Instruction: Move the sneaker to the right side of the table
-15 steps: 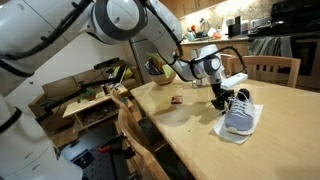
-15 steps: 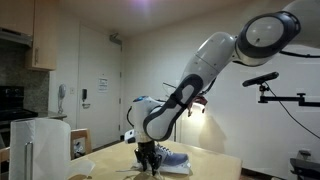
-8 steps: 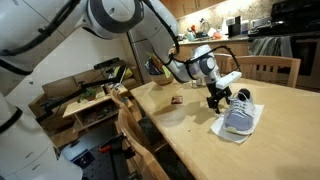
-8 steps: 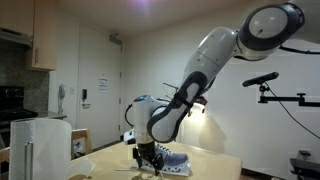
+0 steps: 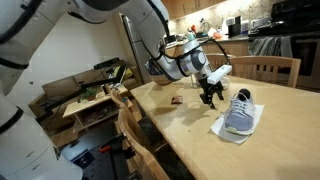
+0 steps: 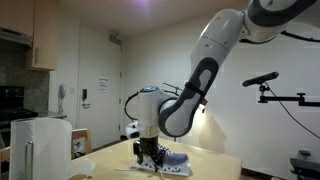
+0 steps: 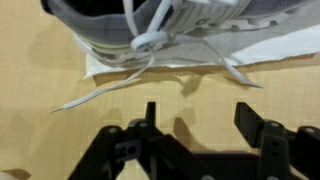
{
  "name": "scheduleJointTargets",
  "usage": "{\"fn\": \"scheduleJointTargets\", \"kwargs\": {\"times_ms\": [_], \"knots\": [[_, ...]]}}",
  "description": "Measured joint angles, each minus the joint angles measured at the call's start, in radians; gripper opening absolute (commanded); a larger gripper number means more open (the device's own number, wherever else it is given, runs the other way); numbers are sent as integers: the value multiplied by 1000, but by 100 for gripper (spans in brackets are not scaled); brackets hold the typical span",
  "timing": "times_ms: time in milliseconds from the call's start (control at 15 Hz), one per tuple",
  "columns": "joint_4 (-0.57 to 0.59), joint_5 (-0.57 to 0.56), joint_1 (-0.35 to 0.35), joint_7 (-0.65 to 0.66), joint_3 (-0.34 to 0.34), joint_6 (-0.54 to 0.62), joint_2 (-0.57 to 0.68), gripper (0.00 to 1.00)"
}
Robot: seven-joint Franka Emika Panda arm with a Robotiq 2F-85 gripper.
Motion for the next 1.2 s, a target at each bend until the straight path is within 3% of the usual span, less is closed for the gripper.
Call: {"fn": "scheduleJointTargets", "kwargs": {"times_ms": [333, 467, 667, 1200], "knots": [[-27, 51, -131, -54, 51, -11, -3, 12], [-27, 84, -182, -86, 71, -15, 2, 0], [-26, 118, -227, -105, 88, -17, 7, 0], [4, 191, -261, -104, 85, -18, 26, 0]]}}
